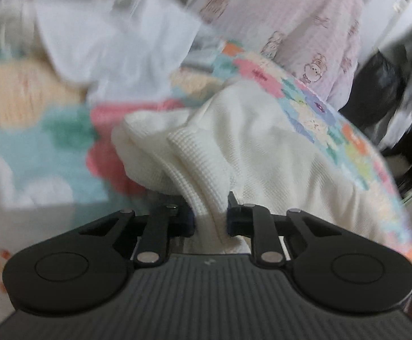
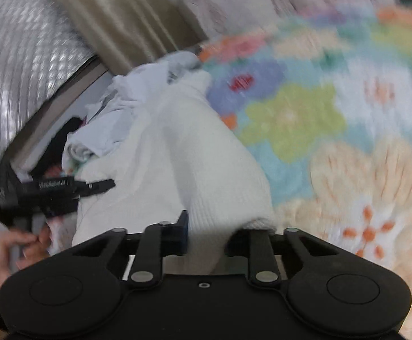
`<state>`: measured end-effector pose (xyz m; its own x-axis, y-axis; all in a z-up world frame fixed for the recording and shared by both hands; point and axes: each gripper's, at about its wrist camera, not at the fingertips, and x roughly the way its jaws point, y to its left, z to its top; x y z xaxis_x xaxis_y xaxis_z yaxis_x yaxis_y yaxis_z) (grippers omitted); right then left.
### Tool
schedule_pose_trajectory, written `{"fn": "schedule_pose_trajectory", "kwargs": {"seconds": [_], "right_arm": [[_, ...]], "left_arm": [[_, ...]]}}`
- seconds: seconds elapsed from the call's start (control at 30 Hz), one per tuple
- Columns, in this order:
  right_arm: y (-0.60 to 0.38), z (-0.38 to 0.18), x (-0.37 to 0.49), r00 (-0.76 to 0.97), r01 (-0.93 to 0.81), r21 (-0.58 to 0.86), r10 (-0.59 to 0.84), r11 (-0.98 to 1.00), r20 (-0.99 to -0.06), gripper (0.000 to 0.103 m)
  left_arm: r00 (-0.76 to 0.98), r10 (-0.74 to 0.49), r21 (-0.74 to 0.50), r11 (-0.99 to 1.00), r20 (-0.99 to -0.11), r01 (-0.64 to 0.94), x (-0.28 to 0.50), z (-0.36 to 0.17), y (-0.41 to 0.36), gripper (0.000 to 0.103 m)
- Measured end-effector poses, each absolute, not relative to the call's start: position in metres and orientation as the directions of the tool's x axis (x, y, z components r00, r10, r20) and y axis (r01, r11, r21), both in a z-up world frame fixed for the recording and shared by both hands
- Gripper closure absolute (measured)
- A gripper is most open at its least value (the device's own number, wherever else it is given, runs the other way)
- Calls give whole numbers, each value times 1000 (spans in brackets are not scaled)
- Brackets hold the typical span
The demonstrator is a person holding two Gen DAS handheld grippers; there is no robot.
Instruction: Fold clothes
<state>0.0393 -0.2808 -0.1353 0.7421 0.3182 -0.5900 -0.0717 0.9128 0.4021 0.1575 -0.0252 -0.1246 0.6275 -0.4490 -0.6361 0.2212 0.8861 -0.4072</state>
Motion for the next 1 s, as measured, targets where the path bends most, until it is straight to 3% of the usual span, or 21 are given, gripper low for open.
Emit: {"fn": "schedule_pose_trajectory", "kwargs": {"seconds": [0.1,0.17,0.43,0.57,0.73,0.8,0.87,0.9,0.97,1.0], "right_arm": [[-253,-97,26,786,-158,208,251,965,-565,85],[-242,-73,22,807,-195,163,252,967,-534,86],[-170,-3,46,796,-459,67,443,886,-412,88],[-110,28,78,737,-602,23,567,798,-368,91],[-24,62,110,673,-728,-57,697,683,-248,92],[2,64,126,634,-766,-40,745,641,-208,92],[29,51,155,604,-780,43,770,624,-204,92],[42,35,165,603,-774,62,764,630,-228,92],[69,1,185,605,-757,83,744,648,-284,92],[86,-22,193,613,-740,42,699,671,-369,90]], "left_arm": [[691,-390,-321,917,-609,236,131,-96,-22,87],[736,-348,-262,936,-581,235,113,-75,-14,87],[862,-182,-272,961,-473,54,67,-12,102,88],[893,-39,-175,984,-448,-45,66,23,171,88],[914,226,-10,970,-337,-244,53,80,246,88],[897,314,76,949,-310,-306,52,88,266,88],[865,366,117,931,-343,-347,62,77,292,86],[846,374,145,927,-380,-345,74,60,307,80],[781,408,228,913,-473,-338,101,15,337,57],[714,439,269,898,-545,-347,114,-15,355,51]]}}
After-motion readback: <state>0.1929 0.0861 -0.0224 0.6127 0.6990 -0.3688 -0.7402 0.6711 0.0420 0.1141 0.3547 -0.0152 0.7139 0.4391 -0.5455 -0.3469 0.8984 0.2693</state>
